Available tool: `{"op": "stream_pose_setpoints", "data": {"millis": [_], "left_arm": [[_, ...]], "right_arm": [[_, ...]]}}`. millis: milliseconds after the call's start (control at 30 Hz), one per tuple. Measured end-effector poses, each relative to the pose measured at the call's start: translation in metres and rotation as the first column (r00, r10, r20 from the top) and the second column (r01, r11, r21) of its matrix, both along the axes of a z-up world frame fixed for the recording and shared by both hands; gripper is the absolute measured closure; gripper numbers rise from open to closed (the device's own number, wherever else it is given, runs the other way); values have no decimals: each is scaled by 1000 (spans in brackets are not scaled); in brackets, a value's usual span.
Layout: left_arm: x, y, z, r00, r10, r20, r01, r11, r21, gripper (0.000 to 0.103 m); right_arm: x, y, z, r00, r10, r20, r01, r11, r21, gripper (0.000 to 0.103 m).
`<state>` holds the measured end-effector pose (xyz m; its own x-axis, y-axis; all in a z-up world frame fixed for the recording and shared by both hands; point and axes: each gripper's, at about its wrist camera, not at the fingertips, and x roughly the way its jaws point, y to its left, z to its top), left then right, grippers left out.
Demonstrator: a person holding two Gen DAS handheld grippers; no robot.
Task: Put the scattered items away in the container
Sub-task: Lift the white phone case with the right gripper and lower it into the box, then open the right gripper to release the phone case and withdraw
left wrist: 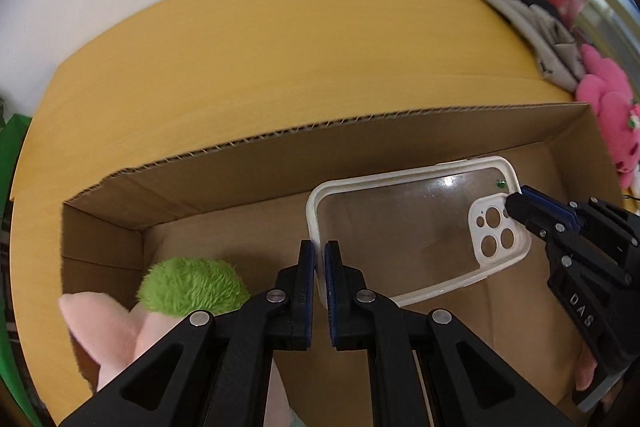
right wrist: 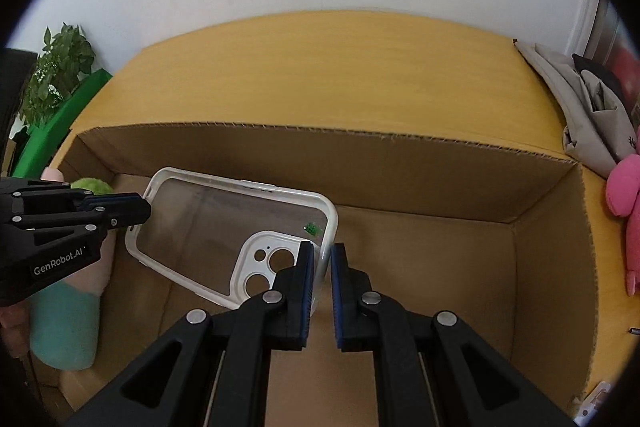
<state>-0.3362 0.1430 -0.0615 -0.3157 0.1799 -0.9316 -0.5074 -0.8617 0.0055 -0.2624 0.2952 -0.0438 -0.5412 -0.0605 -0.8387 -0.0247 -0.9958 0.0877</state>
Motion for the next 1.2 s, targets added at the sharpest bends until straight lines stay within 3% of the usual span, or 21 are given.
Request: {"op": "stream_pose_setpoints", "data": {"millis": [167,300,333,400,467,500,567,633,767,867,933,1200], "left_arm": [[-3,10,-17,999,22,42,-18,995,-99,98],[-2,11,-18,998,44,42,-39,992,-119,98],[0,9,-17,998,46,40,-41,992,-117,98],[4,6,-14,999,40,33,-36,992,-119,96],[11,0,-6,999,40,6,-39,993,-111,85],[15,-5,0,999,42,-11,-43,994,-98,78],[29,-18,21,997,46,-60,-49,998,-50,53],[52,-33,49,991,22,-131,-20,1000,13,46],[113,-78,102,951,30,-307,12,991,132,11],[161,-110,125,917,42,-397,51,974,222,0],[190,-123,127,906,43,-420,74,963,259,0],[299,-125,99,917,68,-392,84,930,359,0]], "right_arm": [[-5,-3,-19,1000,2,30,-2,1000,3,96],[-3,-2,-23,1000,-1,30,1,1000,-7,93],[-3,-2,-22,1000,-6,30,7,1000,-6,90],[1,-2,-20,1000,-16,19,16,1000,6,65],[8,-1,-12,1000,-26,-9,26,1000,9,58],[14,1,-3,999,-29,-31,29,1000,2,58],[22,6,12,998,-31,-51,30,999,-23,54],[40,9,33,997,-24,-80,20,999,-50,44],[102,9,73,990,17,-141,-27,997,-67,28],[149,2,87,979,43,-200,-50,998,-33,24],[183,-9,90,972,35,-234,-39,999,-14,24],[252,-27,76,967,19,-253,-20,1000,-1,24]]}}
